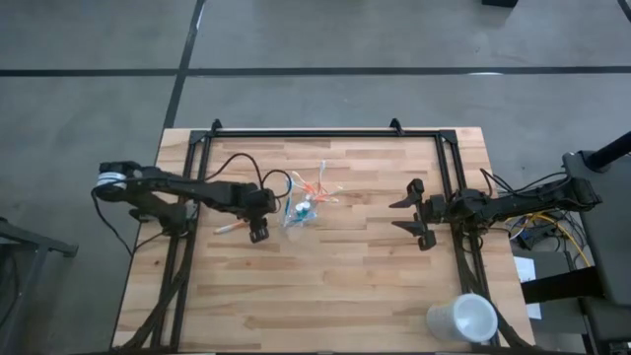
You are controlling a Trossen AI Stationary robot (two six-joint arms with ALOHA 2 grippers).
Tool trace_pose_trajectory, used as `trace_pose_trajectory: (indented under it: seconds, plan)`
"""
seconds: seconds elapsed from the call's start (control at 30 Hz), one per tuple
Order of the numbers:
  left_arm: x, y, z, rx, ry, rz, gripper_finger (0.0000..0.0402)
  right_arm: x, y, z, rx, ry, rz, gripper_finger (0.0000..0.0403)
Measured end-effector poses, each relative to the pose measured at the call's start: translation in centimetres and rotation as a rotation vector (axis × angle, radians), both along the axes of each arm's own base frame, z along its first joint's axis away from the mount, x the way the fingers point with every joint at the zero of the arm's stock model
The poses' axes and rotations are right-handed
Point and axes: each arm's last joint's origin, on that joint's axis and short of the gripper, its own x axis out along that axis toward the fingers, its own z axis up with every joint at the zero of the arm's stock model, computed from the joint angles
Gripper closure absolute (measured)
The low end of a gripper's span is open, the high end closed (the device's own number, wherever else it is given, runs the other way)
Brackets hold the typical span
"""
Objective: Pick & Place toothbrushing station
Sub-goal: Put the orange toothbrush into the transparent organizer
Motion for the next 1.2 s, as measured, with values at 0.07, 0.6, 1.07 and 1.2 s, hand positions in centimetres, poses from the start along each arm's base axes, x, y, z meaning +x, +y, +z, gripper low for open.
trace_pose_trajectory:
  seconds: [0.07, 0.6, 1.07, 1.2]
  plan:
    - [0.11, 0.16, -0.35, 0.015, 0.012, 0.038, 0.0241, 0.00, -0.01, 0.01, 0.000, 0.000, -0.001, 0.0188]
    - [0.27, 0.37, -0.65, 0.032, 0.017, 0.101, 0.0299, 0.00, 0.00, 0.01, 0.001, 0.000, 0.000, 0.0188]
    - [0.24, 0.37, -0.61, 0.032, 0.019, 0.081, 0.0370, -0.01, 0.00, 0.01, 0.001, -0.001, 0.000, 0.0188]
    - [0.10, 0.35, -0.47, 0.031, 0.017, 0.078, 0.0371, -0.01, 0.00, 0.01, 0.001, -0.001, 0.000, 0.0188]
